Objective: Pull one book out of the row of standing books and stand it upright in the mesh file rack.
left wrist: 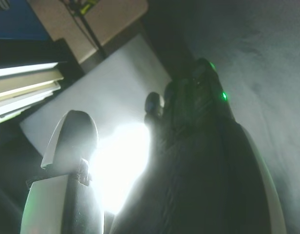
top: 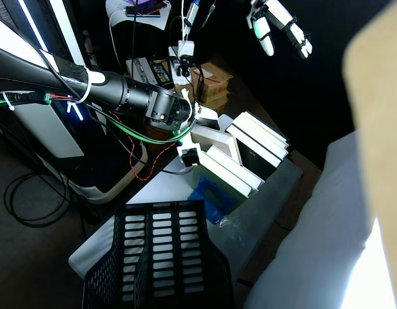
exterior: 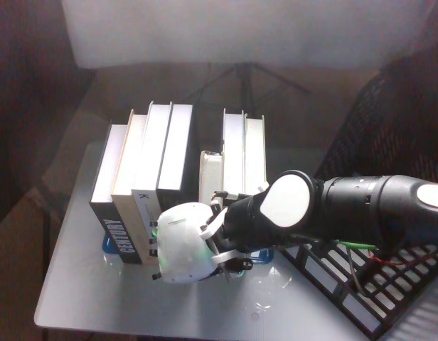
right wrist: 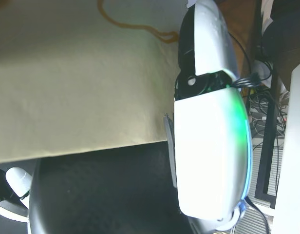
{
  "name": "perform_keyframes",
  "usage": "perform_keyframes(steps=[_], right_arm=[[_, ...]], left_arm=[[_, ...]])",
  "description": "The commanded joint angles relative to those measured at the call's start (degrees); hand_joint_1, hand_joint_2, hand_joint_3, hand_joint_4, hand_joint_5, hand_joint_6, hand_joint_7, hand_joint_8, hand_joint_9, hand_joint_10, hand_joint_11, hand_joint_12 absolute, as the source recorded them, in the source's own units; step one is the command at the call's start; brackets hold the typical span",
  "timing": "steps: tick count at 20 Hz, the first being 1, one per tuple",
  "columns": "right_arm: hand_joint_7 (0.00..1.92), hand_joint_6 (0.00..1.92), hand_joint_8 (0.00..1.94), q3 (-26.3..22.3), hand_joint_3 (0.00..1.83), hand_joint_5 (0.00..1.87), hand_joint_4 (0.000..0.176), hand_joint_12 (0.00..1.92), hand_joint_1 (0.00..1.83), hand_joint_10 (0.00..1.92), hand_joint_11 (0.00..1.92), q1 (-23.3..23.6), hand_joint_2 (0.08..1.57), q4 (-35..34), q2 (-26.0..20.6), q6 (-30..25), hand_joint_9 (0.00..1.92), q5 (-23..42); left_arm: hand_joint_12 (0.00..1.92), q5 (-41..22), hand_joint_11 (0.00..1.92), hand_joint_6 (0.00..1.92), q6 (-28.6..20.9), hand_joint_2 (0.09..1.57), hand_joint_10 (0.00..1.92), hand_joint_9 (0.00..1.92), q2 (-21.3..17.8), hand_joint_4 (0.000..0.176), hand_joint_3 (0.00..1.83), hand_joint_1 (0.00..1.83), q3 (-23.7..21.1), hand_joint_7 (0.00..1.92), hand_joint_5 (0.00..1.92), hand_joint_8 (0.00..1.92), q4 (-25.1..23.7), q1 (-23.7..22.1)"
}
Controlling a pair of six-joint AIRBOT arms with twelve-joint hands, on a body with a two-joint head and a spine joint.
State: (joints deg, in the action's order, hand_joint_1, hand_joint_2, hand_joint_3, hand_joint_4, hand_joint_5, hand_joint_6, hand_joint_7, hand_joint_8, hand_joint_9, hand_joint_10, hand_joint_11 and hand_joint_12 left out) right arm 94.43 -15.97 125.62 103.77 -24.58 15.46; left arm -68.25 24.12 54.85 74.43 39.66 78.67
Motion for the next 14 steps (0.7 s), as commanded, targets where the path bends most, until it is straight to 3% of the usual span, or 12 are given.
perform_keyframes(steps=[1,2,5,7,8,10,11,14], right_arm=[[0.90,1.23,0.96,0.4,0.00,0.87,0.000,1.77,1.36,1.33,0.56,-0.3,1.15,0.6,-1.5,-0.6,0.84,-1.5],[0.95,1.13,0.95,0.4,0.00,0.89,0.000,1.80,1.36,1.33,0.62,-0.3,1.14,0.6,-1.5,-0.6,0.89,-1.4],[0.98,1.11,0.89,0.4,0.00,0.91,0.000,1.78,1.37,1.30,0.66,-0.3,1.12,0.6,-1.5,-0.6,0.90,-1.4],[0.94,1.15,0.92,0.1,0.00,0.91,0.000,1.77,1.36,1.30,0.62,-0.3,1.13,0.5,-1.8,-0.6,0.88,-1.3],[0.91,1.22,0.96,-0.1,0.00,0.87,0.000,1.78,1.36,1.35,0.56,-0.3,1.15,0.4,-1.9,-0.6,0.83,-1.2],[0.90,1.20,0.99,-0.8,0.00,0.87,0.000,1.82,1.36,1.38,0.57,-0.3,1.15,0.4,-1.9,-0.6,0.82,-1.1],[0.97,1.12,0.92,-1.0,0.00,0.90,0.000,1.82,1.37,1.34,0.61,-0.3,1.13,0.4,-1.9,-0.6,0.86,-1.0],[1.00,1.05,0.90,-1.0,0.00,0.92,0.000,1.82,1.37,1.33,0.60,-0.1,1.12,0.3,-1.9,-0.6,0.88,-1.0]], left_arm=[[0.00,-6.9,0.00,0.00,-0.2,1.36,0.00,0.00,0.0,0.038,0.00,0.70,0.2,0.04,0.16,0.00,1.7,-0.1],[0.00,-7.0,0.00,0.00,-0.2,1.37,0.00,0.00,0.0,0.039,0.00,0.69,0.2,0.04,0.16,0.00,1.7,-0.1],[0.00,-7.0,0.00,0.00,-0.2,1.37,0.00,0.00,0.0,0.043,0.00,0.67,0.1,0.04,0.15,0.00,1.7,-0.1],[0.00,-7.0,0.00,0.00,-0.2,1.37,0.00,0.00,0.0,0.039,0.00,0.68,0.1,0.04,0.15,0.00,1.8,-0.1],[0.00,-7.0,0.00,0.00,-0.2,1.37,0.00,0.00,0.0,0.046,0.00,0.67,0.1,0.04,0.15,0.00,1.8,-0.1],[0.00,-7.0,0.00,0.00,-0.2,1.37,0.00,0.00,0.0,0.048,0.00,0.67,0.0,0.03,0.15,0.00,1.8,-0.1],[0.00,-7.1,0.00,0.00,-0.2,1.37,0.00,0.00,0.0,0.037,0.00,0.71,0.0,0.03,0.16,0.00,1.8,-0.1],[0.00,-7.2,0.00,0.00,-0.2,1.38,0.00,0.00,-0.1,0.041,0.00,0.68,-0.1,0.03,0.14,0.00,1.9,-0.1]])
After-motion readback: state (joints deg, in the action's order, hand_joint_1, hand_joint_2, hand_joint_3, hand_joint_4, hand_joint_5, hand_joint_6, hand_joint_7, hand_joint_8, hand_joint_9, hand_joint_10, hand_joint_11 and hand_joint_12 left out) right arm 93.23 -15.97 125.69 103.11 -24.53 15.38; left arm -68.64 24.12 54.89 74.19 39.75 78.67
